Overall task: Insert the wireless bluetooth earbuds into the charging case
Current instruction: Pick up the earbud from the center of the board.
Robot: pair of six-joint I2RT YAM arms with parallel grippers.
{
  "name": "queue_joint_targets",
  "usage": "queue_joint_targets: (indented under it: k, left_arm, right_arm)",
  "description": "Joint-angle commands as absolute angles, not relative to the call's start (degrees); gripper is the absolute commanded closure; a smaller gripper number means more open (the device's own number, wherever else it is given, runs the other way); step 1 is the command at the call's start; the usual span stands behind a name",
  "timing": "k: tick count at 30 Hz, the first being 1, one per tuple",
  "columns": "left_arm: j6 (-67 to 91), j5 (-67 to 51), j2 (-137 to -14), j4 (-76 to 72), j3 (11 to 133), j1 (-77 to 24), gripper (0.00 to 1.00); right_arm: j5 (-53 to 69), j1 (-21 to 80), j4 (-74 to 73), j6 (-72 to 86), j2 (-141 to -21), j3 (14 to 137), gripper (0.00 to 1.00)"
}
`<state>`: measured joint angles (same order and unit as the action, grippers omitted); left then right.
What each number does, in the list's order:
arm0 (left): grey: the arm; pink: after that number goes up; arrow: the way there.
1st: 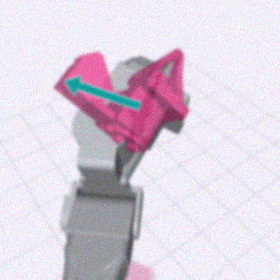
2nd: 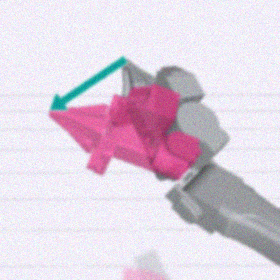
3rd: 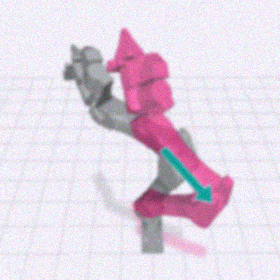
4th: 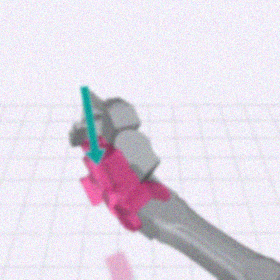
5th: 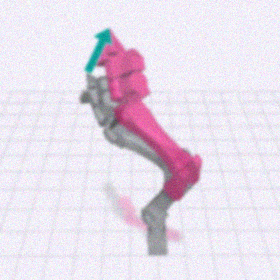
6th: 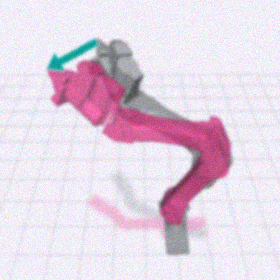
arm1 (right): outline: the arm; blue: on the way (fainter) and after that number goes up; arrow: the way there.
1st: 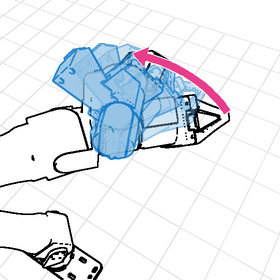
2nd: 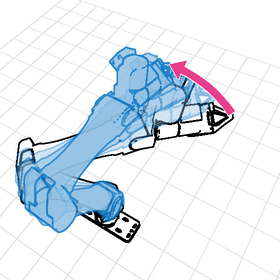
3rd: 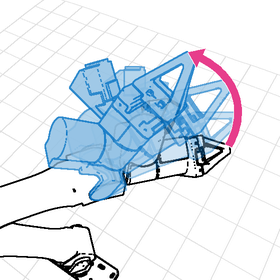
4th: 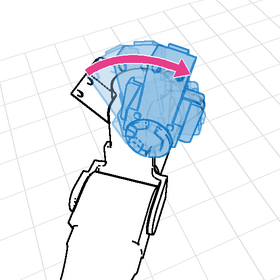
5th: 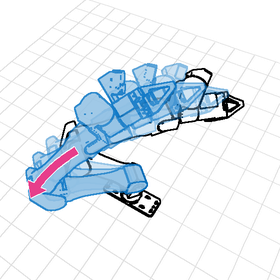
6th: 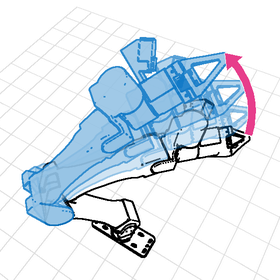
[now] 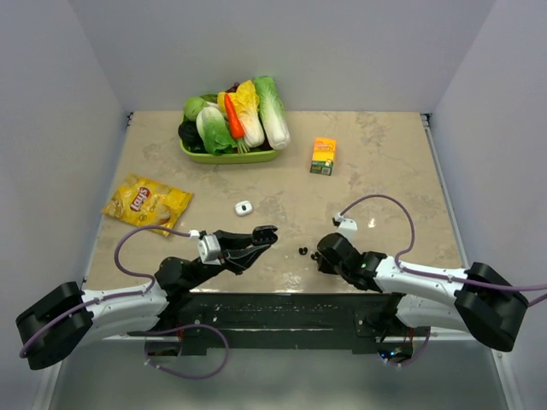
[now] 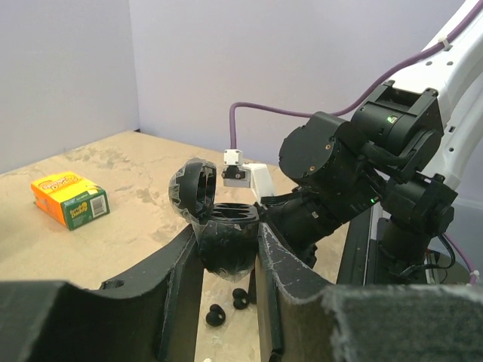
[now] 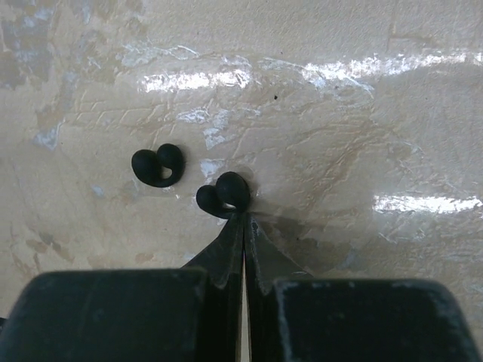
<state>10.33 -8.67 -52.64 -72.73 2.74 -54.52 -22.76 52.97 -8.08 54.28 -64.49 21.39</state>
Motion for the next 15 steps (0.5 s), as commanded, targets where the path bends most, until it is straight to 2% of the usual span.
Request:
queue_joint_targets:
  k: [1, 11, 12, 15]
  left_arm:
    - [10.8, -8.1, -52.8, -92.3, 2.0, -54.9, 1.0]
    - [10.6, -7.8, -52.0, -91.5, 1.8, -54.9, 1.0]
    - [10.6, -7.7, -52.1, -91.5, 1.8, -54.9, 1.0]
    - [10.6, -7.7, -52.4, -91.5, 1.8, -54.9, 1.0]
  right_arm:
    - [-26.4, 52.7, -6.3, 57.0, -66.7, 22.8, 1.0]
    - [-28.2, 50.2, -5.6, 53.7, -70.8, 25.2, 0.99]
    - [-28.6, 49.7, -5.5, 53.6, -70.9, 25.4, 0.92]
    - [-28.4, 48.4, -5.4, 52.7, -71.3, 25.9, 0.85]
